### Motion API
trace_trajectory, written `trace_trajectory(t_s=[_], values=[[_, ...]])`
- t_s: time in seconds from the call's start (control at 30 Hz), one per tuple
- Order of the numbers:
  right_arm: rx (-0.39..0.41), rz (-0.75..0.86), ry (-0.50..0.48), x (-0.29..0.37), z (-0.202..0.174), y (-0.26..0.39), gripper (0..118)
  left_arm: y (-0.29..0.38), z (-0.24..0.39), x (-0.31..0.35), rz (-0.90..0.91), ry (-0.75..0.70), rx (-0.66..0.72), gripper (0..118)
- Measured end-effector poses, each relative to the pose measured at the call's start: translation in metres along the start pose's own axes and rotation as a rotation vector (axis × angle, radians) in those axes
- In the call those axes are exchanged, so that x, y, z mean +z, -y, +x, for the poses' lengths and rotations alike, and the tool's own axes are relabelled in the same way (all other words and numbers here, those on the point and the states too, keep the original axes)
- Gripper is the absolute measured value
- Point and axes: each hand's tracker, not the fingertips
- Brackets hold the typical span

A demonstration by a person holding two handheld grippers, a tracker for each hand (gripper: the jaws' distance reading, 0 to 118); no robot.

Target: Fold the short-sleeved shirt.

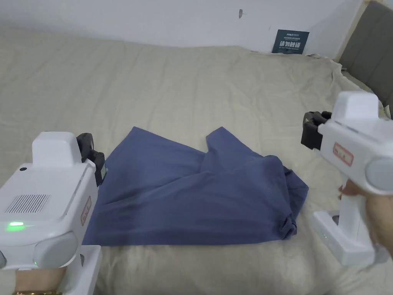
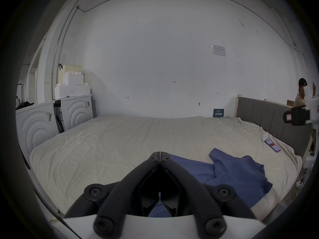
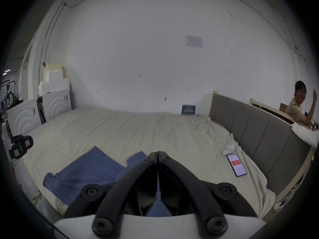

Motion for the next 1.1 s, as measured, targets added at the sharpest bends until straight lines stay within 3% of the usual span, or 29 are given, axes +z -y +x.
trace_trajectory(t_s=[0.07, 0.13, 0.2, 0.23, 0.27, 0.33, 0.37, 0.57, 0.9, 0.97, 1.03, 1.1], values=[[-0.042, -0.077, -0.024, -0.027, 0.006, -0.015, 0, 0.002, 0.0, -0.005, -0.007, -0.007, -0.002, 0], [0.008, -0.212, -0.007, -0.062, 0.01, -0.031, 0, 0.003, -0.001, -0.011, -0.019, -0.011, -0.001, 0], [0.003, -0.256, -0.012, -0.093, 0.014, -0.04, 1, 0.006, -0.005, -0.018, -0.031, -0.013, 0.006, 0], [-0.002, -0.321, -0.01, -0.108, 0.015, -0.044, 13, 0.006, -0.005, -0.021, -0.037, -0.016, 0.008, 0], [-0.018, -0.382, -0.014, -0.125, 0.017, -0.046, 33, 0.006, -0.006, -0.024, -0.042, -0.02, 0.01, 0], [-0.019, -0.463, -0.034, -0.156, 0.02, -0.045, 91, 0.007, -0.007, -0.03, -0.047, -0.026, 0.017, 0], [-0.01, -0.514, -0.035, -0.172, 0.02, -0.042, 99, 0.007, -0.008, -0.033, -0.052, -0.03, 0.02, 0], [0.12, -0.67, 0.045, -0.249, 0.01, -0.012, 99, 0.009, -0.011, -0.052, -0.078, -0.05, 0.038, 0], [0.064, -0.783, 0.03, -0.332, 0.004, 0.037, 97, 0.025, -0.015, -0.084, -0.15, -0.098, 0.05, 0], [0.042, -0.794, 0.035, -0.339, 0.006, 0.041, 88, 0.029, -0.016, -0.09, -0.169, -0.106, 0.05, 0], [0.008, -0.794, 0.039, -0.344, 0.008, 0.045, 68, 0.032, -0.016, -0.094, -0.184, -0.112, 0.046, 0], [-0.005, -0.802, 0.015, -0.347, 0.011, 0.048, 61, 0.034, -0.015, -0.097, -0.193, -0.113, 0.048, 0]])
